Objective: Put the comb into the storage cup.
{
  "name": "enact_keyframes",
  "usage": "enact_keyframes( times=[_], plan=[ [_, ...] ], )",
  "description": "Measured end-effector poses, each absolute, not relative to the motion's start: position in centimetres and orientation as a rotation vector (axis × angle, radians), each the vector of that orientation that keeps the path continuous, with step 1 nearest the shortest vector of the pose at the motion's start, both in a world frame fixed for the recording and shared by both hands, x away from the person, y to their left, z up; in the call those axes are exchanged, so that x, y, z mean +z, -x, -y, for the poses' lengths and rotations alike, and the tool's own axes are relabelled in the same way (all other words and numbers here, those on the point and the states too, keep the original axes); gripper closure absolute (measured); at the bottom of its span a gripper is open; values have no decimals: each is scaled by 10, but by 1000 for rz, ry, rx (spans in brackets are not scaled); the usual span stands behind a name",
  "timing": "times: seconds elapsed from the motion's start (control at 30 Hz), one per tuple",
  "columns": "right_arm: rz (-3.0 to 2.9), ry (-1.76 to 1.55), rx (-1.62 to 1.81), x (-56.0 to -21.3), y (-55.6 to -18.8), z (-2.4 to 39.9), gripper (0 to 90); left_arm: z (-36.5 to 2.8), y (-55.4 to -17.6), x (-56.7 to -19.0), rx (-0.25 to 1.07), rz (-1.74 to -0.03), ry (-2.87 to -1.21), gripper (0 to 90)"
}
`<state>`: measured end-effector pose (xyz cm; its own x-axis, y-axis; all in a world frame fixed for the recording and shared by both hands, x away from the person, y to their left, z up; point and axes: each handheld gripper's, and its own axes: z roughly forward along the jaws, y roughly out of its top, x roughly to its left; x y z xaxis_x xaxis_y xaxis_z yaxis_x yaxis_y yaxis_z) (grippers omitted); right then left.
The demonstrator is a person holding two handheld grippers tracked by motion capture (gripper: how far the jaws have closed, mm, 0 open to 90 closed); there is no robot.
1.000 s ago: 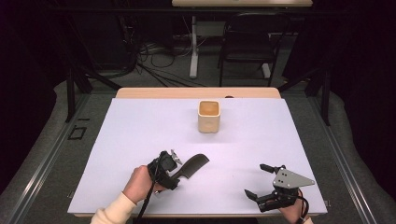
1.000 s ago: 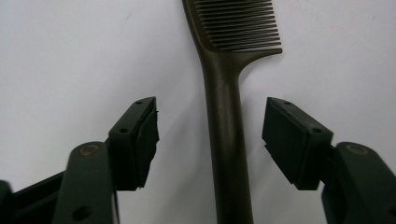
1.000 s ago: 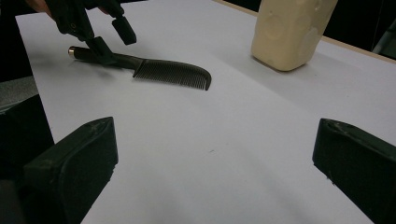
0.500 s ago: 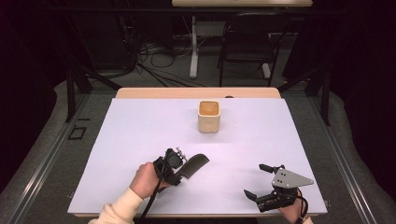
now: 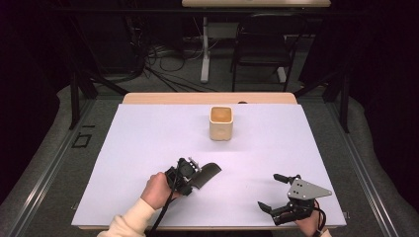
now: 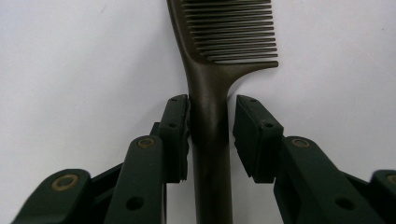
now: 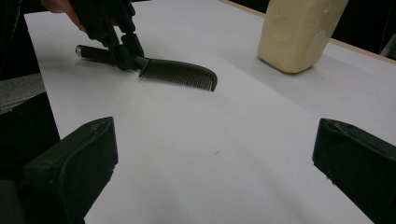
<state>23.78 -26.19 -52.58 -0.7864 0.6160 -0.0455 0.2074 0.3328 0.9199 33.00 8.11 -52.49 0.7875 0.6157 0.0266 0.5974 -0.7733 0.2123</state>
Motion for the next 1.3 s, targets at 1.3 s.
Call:
enact_keyframes(
  times=[1.3],
  plan=[
    [-2224,-734,1429,-527,-239,261,0,-107,-328,-516,102,-930,-2655,724]
  ],
)
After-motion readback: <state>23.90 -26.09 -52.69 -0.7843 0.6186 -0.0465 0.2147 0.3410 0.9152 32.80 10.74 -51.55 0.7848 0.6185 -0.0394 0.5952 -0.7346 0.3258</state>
